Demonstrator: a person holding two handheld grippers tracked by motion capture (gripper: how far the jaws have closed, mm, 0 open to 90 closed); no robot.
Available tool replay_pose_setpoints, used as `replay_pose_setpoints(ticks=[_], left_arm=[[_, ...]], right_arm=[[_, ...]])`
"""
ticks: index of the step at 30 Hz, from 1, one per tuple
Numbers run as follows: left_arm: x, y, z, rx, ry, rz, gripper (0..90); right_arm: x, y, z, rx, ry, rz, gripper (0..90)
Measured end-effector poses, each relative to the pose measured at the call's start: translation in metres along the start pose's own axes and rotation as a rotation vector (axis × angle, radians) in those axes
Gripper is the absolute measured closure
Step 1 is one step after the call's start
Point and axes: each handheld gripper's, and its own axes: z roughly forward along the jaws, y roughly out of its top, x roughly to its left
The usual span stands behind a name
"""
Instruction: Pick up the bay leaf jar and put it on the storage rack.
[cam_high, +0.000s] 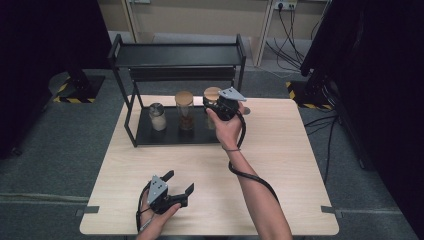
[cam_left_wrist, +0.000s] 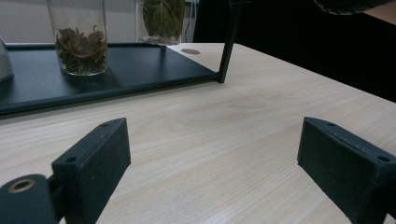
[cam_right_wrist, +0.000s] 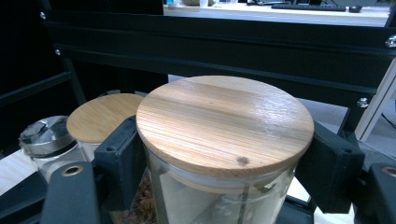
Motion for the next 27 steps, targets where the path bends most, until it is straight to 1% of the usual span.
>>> replay_pose_setpoints(ticks=[15, 27], left_arm=[[0.000, 0.000, 0.000, 0.000, -0.002, 0.000, 8.8], [0.000, 0.000, 0.000, 0.000, -0.002, 0.000, 8.9]], right_arm=[[-0.005, -0.001, 0.015, 0.022, -0.030, -0.004, 25.1], [-0.007, -0.004, 0.024, 0.035, -0.038, 0.003, 25.1]])
